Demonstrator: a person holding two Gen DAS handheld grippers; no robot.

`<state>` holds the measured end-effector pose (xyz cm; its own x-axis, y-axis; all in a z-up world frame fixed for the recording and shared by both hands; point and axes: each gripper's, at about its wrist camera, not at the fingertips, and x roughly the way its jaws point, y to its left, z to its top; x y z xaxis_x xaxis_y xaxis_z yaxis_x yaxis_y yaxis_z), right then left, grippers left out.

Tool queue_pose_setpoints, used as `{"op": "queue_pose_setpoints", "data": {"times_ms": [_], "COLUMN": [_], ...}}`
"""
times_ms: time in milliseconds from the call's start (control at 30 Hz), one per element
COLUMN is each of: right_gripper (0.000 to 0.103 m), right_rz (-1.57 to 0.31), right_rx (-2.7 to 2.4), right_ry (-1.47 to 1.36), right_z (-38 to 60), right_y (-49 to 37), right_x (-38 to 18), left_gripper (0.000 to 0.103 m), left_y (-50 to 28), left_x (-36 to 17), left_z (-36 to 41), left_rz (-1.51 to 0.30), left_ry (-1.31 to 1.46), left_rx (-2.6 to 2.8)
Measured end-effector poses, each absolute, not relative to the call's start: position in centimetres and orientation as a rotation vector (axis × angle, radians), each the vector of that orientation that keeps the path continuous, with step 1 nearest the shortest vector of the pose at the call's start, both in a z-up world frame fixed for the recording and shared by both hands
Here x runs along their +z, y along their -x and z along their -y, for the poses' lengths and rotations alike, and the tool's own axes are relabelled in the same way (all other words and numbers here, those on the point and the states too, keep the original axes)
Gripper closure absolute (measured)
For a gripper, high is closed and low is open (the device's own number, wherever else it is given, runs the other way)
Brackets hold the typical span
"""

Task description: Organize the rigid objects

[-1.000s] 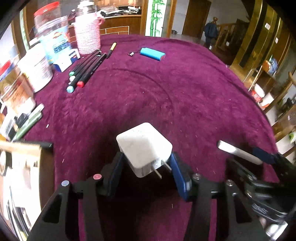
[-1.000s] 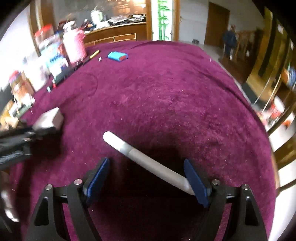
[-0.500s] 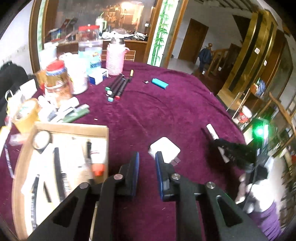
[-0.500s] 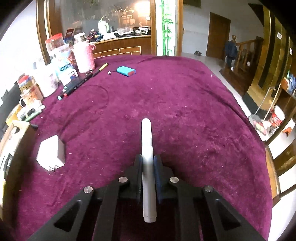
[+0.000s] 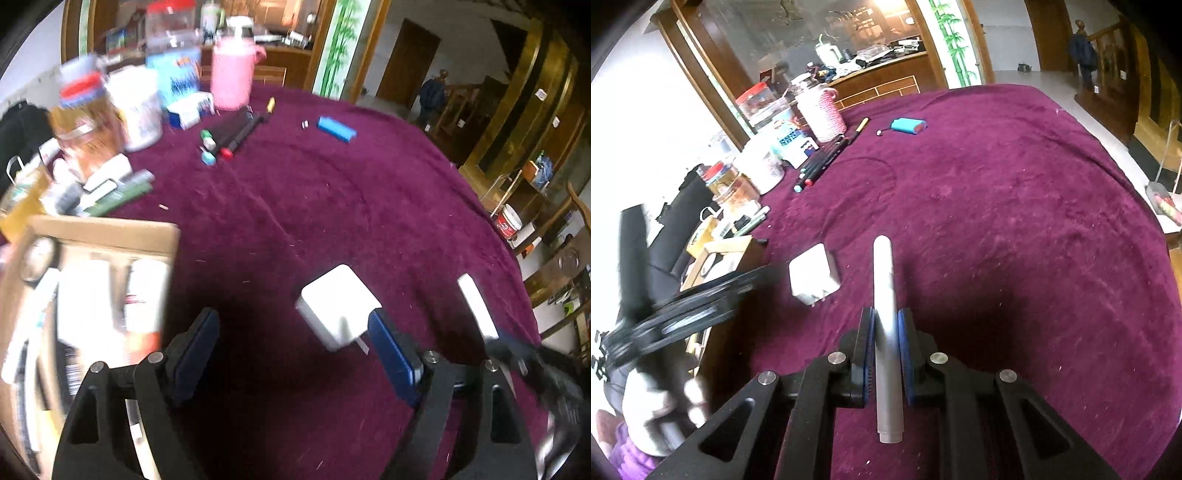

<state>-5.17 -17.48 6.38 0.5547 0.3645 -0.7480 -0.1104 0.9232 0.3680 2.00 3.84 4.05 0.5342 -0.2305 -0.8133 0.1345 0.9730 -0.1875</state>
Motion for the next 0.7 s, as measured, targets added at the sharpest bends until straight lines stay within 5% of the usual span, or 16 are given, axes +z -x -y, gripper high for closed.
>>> {"op": "queue_pose_setpoints", "data": {"times_ms": [233, 300, 367, 700], "right_gripper": [0.089, 0.089, 0.089, 0.089], "right_rz": [-0.969, -0.971, -0.968, -0.95], "right_rx": [0.283, 0.284, 0.284, 0.369], "right_ry": [-0.332, -0.337, -0.339, -0.309], "right_z": [18.2, 18.3, 18.2, 14.4], "right_y": [5.6, 5.5, 5.5, 6.2], "right_x": [5.3, 5.2, 5.1, 7.2], "left_gripper": [0.01, 0.032, 0.043, 0.043], "left_y": [-4.7, -4.2, -3.8, 1.0], "left_x": [1.2, 1.3, 1.5, 6.1], "left_z": [0.0, 1.0, 0.9, -5.2], "left_rz": [-1.021, -1.002, -0.997, -0.935], "left_ry": [0.024, -0.06, -0.071, 0.117], "left_rx": [-0.17, -0.207, -0.242, -0.321]}}
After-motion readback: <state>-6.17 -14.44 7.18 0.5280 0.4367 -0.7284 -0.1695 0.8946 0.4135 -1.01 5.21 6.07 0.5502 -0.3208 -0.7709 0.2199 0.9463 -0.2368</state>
